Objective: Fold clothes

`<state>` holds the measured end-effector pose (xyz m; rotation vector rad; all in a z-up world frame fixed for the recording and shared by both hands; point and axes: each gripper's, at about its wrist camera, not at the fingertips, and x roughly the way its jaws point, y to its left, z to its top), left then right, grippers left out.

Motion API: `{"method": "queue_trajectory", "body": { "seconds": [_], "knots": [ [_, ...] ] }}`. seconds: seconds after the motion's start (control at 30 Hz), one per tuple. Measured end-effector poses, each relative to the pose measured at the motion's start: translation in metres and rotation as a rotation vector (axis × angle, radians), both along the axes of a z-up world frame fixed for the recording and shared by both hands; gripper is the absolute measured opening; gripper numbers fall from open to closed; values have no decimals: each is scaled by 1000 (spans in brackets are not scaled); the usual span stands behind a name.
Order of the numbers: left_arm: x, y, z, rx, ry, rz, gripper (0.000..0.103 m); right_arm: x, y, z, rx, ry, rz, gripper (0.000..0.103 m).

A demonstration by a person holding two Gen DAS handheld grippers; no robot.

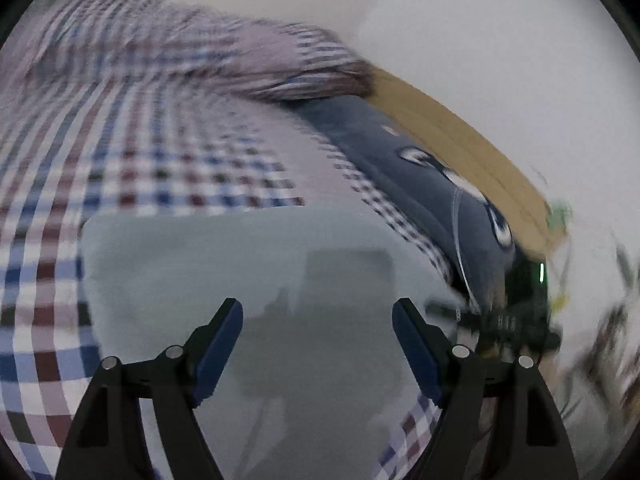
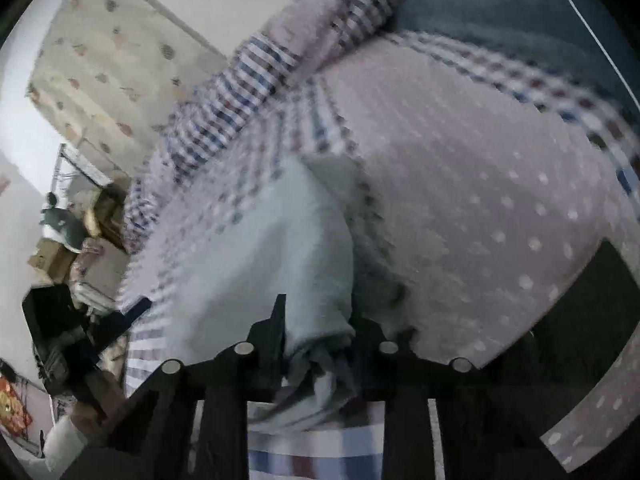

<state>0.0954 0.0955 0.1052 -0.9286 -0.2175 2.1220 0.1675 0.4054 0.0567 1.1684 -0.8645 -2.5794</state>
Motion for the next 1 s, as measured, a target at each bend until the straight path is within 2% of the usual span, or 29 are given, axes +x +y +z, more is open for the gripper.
{"method": "queue_trajectory", "body": {
  "seconds": [0.17, 0.23, 0.33, 0.4, 0.53, 0.7, 1.0],
  "knots": [
    [52, 57, 13, -120, 216, -114, 84, 1, -24, 33, -39, 72, 51, 23],
    [59, 79, 13, -158, 261, -129, 85, 1, -33, 43, -39, 87, 64, 23],
    [54, 94, 13, -177, 282, -101, 85, -4, -44, 55, -20, 100, 82, 23],
    [49, 100, 13, -172, 286, -90, 85, -6, -53, 64, 67, 94, 101, 24],
    [42, 106, 10, -159, 266, -92, 85, -8, -48, 59, 95, 56, 62, 27],
    [41, 113, 3, -170, 256, -106, 85, -8, -27, 43, 72, 22, 26, 27],
    [53, 126, 6, -156, 273, -156, 85, -1, -22, 50, 100, 11, 5, 28]
  ]
}}
